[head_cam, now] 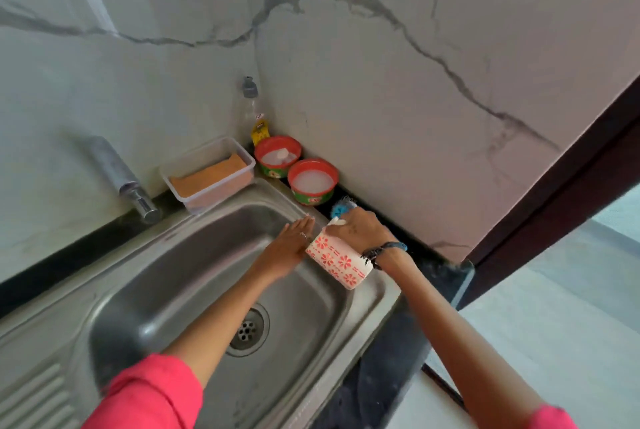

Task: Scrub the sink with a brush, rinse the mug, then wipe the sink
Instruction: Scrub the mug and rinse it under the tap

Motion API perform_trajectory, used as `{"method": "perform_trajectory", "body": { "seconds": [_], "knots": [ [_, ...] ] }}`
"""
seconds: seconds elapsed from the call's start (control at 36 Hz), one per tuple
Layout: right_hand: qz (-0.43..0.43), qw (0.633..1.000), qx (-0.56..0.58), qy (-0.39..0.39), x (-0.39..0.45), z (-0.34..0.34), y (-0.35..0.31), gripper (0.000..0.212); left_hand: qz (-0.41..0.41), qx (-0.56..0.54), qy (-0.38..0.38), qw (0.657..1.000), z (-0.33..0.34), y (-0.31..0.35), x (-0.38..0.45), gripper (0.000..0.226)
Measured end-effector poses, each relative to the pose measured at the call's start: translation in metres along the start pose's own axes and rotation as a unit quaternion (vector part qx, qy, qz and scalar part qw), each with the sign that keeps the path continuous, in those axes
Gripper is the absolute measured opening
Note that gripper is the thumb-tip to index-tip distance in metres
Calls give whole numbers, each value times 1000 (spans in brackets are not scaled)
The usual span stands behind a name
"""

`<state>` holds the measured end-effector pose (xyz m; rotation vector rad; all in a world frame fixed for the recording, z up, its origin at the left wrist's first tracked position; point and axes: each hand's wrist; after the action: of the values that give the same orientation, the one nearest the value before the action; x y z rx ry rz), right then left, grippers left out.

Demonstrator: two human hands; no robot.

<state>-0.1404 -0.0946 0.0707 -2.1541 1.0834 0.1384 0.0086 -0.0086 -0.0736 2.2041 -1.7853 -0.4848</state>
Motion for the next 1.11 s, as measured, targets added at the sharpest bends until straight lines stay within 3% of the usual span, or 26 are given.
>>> {"method": "perform_trajectory", "body": {
  "seconds": [0.06,0.25,0.39,0.53,0.69,0.81,0.97,1.11],
  "knots": [
    [-15,998,-68,0,4,-10,-5,39,-21,-9,-6,1000,0,4,11,57],
    [-71,961,-267,-2,-2,-28,-8,34,-88,-112,-27,989,21,37,28,67],
    [-82,954,-289,-12,-8,-34,11,35,-50,-97,-68,992,49,71,10,79],
    [-72,968,-237,-45,-13,-47,32,36,62,-138,-133,980,44,85,-24,50],
    [-53,974,-218,-39,-18,-59,44,40,32,-205,-33,978,34,110,-28,50],
    [-66,952,-297,-26,-27,-53,45,45,-11,-172,-64,983,55,113,-9,77],
    [-98,919,-379,-40,-43,-42,51,40,25,-75,-115,990,71,130,-23,64],
    [-158,876,-449,-74,-65,-26,46,48,43,-114,-97,988,78,128,-61,55]
  ]
}}
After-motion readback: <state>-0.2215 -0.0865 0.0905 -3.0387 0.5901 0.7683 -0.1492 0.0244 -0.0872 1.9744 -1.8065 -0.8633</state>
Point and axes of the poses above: each hand's wrist, its own x-axis towards the middle knuckle, its own z-axis out of the palm, y = z × x, and after that the axes turned 8 degrees about z, right-handed
